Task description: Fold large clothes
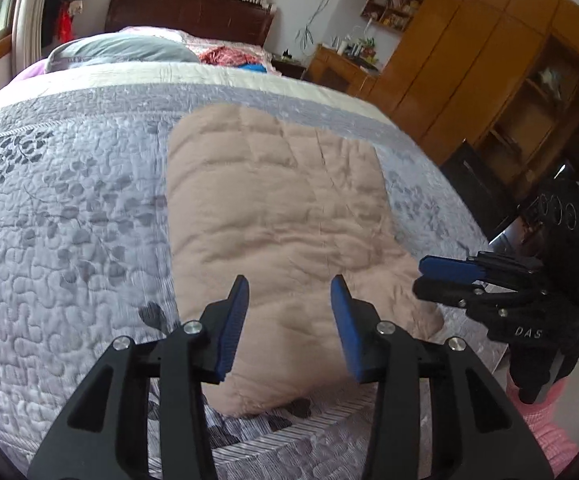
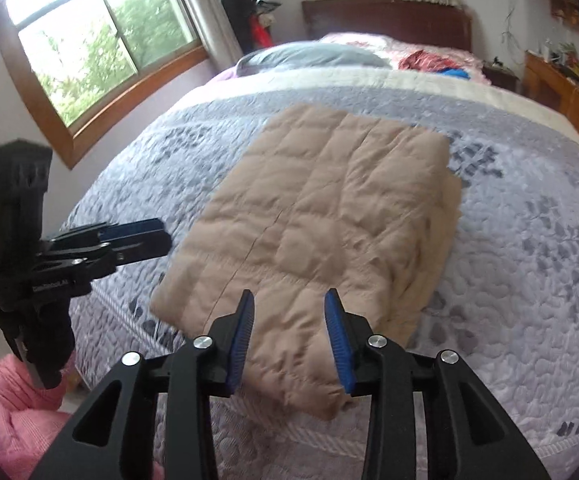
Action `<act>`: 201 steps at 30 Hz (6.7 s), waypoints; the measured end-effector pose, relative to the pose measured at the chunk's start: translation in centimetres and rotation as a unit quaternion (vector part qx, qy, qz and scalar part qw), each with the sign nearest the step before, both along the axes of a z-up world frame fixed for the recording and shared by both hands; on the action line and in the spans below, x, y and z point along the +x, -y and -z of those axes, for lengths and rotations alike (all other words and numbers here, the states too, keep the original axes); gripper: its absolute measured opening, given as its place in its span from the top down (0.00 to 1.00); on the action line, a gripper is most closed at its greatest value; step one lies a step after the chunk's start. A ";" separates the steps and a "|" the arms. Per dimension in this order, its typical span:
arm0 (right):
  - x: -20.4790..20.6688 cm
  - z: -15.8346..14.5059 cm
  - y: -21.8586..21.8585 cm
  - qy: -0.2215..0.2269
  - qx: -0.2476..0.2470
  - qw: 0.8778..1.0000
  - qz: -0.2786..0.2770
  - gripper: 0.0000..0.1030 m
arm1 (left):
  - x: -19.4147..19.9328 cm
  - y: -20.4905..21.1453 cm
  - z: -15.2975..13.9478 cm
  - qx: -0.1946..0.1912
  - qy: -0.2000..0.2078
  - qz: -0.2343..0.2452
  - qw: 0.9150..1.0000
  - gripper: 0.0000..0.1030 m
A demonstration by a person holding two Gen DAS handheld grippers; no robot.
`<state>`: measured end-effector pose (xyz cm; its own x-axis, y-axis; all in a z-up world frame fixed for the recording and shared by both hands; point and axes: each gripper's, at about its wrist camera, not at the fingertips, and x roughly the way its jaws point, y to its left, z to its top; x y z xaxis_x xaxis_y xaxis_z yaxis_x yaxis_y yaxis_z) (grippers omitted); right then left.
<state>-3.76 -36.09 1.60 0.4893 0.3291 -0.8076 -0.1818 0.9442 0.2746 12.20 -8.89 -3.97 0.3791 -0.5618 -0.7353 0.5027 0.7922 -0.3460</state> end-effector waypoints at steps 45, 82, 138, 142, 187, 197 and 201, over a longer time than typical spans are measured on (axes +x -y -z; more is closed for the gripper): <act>11.0 -0.8 4.0 -0.003 -0.018 0.996 0.092 0.70 | 12.2 5.0 0.4 0.070 0.006 -0.037 0.997 0.60; 6.5 2.4 8.5 -0.009 0.069 0.992 0.109 0.23 | 8.2 -0.5 1.7 0.093 0.049 -0.046 0.993 0.29; 4.2 6.8 5.0 -0.006 0.198 0.980 0.013 0.60 | 9.1 -1.1 8.0 -0.148 -0.130 0.073 0.978 0.43; 6.4 3.2 2.9 0.044 0.142 0.989 -0.004 0.60 | 10.1 -2.3 5.6 -0.154 -0.088 0.057 0.982 0.43; 15.0 9.7 -0.4 -0.052 0.091 0.994 0.012 0.29 | 13.1 -9.6 8.0 0.023 0.000 -0.080 0.997 0.18; 10.9 5.0 -1.6 0.004 0.011 0.999 0.046 0.14 | 9.5 -10.6 4.3 0.063 0.019 -0.141 0.988 0.12; 8.7 3.9 -2.7 0.018 -0.018 0.998 0.051 0.06 | 7.8 -10.9 3.2 0.077 0.018 -0.164 0.983 0.11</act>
<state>4.90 -33.44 -2.29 0.5471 0.2465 -0.7999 -0.0925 0.9676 0.2349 20.01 1.97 -7.15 0.5492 -0.2879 -0.7846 0.2208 0.9554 -0.1960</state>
